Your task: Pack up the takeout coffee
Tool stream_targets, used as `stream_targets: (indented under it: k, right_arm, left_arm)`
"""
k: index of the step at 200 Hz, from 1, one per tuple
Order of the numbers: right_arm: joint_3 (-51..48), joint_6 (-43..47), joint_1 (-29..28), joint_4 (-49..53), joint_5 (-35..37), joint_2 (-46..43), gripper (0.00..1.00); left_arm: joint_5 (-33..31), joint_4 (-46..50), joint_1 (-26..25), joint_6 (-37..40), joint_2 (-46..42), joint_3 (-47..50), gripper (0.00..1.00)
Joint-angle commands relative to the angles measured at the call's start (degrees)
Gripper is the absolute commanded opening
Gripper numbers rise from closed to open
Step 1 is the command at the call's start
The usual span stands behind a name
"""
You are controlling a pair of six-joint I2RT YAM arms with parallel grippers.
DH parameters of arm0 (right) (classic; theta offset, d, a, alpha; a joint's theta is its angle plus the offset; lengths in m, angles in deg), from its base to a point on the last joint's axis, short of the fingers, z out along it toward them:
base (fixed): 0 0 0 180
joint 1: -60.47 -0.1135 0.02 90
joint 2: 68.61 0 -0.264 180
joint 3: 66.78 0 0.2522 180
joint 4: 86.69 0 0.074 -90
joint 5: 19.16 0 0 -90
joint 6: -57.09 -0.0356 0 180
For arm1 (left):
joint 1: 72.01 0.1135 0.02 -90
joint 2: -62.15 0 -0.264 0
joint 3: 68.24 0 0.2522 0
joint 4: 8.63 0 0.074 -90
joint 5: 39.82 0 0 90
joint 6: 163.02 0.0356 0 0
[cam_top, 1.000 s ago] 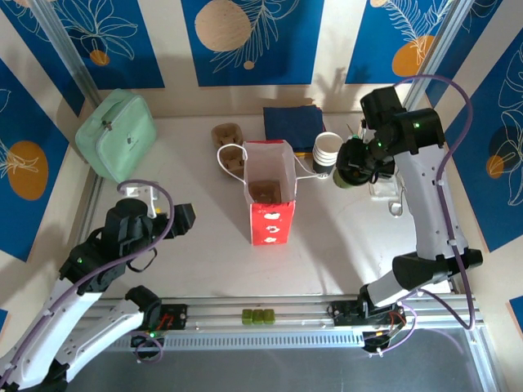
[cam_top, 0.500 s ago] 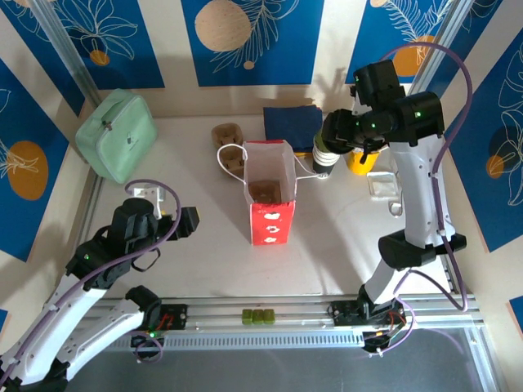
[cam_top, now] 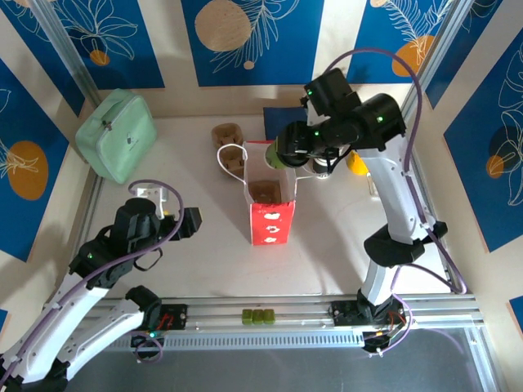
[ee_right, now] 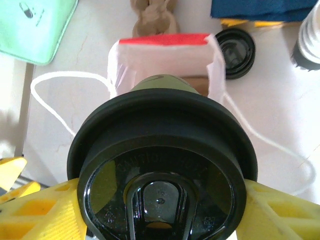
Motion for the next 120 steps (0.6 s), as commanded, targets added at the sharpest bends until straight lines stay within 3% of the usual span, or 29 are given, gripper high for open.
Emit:
stream_targets:
  k: [1,57,120]
  right_arm:
    - [-0.9,-2.7,-2.9,8.7,-0.4,1.0,0.66]
    - [-6.4,-4.8,-7.2,8.7,2.5,2.6,0.66]
    - [-10.5,-5.6,-9.4,8.7,3.7,4.7,0.66]
  left_arm:
    - [3.2,-3.3,-0.1,2.0,0.8,1.5,0.93]
    - [13.8,-13.7,-0.3,5.3,3.3,4.5,0.93]
    - [17.8,-22.5,-2.1,5.3,8.0,7.1,0.93]
